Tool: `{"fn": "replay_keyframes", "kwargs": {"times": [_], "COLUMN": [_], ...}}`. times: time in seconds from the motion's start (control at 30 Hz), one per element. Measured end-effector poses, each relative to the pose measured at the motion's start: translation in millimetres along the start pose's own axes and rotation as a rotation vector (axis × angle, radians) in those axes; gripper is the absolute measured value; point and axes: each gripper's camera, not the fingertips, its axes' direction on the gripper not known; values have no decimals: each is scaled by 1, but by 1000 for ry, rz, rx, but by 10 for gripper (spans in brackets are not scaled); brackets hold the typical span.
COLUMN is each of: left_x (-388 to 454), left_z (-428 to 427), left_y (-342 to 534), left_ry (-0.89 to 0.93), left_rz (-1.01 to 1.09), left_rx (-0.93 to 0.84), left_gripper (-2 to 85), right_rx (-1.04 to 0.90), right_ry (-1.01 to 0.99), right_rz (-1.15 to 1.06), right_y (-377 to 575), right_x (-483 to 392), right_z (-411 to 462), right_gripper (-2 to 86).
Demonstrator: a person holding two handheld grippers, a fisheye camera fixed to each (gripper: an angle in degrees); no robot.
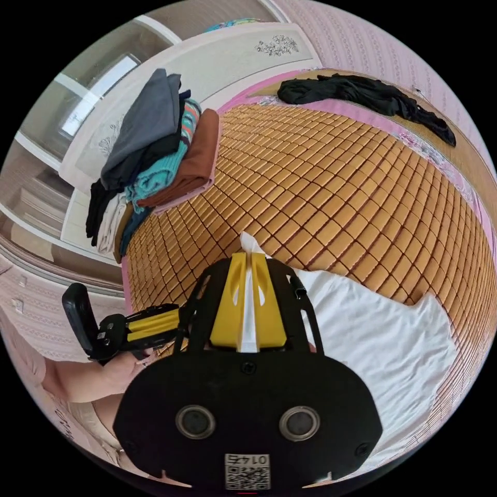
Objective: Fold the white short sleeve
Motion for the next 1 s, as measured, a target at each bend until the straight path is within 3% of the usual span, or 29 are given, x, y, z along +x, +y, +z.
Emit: {"fn": "replay_keyframes", "kwargs": {"times": [0.13, 0.2, 0.3, 0.4, 0.67, 0.8, 0.9, 1.0], "left_x": [46, 58, 61, 68, 118, 134, 141, 139], "left_z": [-21, -16, -4, 5, 37, 73, 87, 91], "left_y": [12, 19, 35, 45, 58, 64, 66, 64], "left_ry": [155, 197, 185, 141, 69, -33, -83, -75], "left_rz": [288, 317, 276, 277, 417, 427, 441, 407], "left_rx": [67, 20, -48, -110, -179, -229, -226, -224], "left_gripper": [16, 42, 61, 63, 63, 65, 46, 0], "right_rx": [160, 165, -23, -96, -2, -57, -163, -141], "right_ry": [-96, -49, 106, 43, 45, 72, 84, 79], "right_rz": [100, 174, 327, 380, 137, 52, 37, 32], "right_y": [54, 83, 123, 137, 84, 57, 52, 57], "right_x": [34, 50, 87, 106, 83, 76, 80, 81], "right_z": [-74, -90, -80, -80, -84, -63, -45, -55], "right_gripper": [12, 20, 51, 75, 84, 106, 71, 19]}}
